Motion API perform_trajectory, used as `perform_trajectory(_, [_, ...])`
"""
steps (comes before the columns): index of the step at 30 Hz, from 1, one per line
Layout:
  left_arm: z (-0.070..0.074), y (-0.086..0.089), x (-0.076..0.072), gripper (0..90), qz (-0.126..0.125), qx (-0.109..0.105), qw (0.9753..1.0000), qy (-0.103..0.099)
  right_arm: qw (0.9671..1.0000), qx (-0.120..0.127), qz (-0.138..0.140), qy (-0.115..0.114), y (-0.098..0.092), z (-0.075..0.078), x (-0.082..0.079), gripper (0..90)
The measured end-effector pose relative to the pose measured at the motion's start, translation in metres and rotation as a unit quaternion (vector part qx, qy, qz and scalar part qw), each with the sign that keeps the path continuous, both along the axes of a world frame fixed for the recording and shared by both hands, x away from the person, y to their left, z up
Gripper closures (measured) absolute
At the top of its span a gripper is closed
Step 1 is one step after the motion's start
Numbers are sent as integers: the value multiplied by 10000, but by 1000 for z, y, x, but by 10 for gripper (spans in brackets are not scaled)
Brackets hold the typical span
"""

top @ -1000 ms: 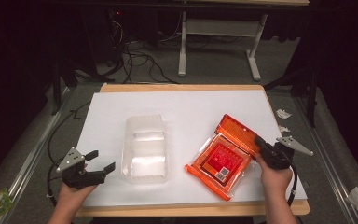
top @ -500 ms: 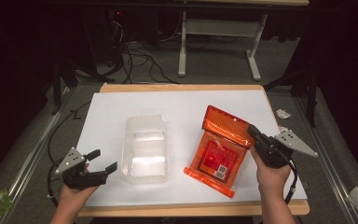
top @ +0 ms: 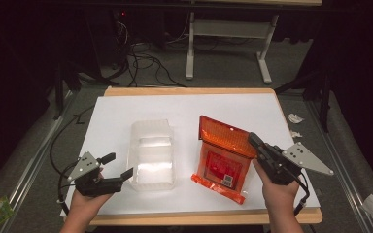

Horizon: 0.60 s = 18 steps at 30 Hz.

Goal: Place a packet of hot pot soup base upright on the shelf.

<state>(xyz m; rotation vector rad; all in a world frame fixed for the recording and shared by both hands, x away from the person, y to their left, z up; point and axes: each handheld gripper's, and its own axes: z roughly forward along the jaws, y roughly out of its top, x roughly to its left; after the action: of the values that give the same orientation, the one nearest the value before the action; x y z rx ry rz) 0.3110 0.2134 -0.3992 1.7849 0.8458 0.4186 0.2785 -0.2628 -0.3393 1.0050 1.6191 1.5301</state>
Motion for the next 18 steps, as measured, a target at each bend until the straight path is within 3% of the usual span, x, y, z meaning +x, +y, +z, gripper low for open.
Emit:
perform_trajectory(6, [13, -28, 9, 164, -306, 104, 9995, -8, 9998, 1, 177, -68, 5, 4, -6, 900])
perform_trajectory(11, [24, -54, 21, 176, -563, -67, 9984, 6, 9997, 29, 230, -77, 4, 4, -8, 900])
perform_trajectory(18, [35, -93, 41, 193, -853, -70, 9963, 68, 9997, 41, 243, -71, 2, 3, -9, 900])
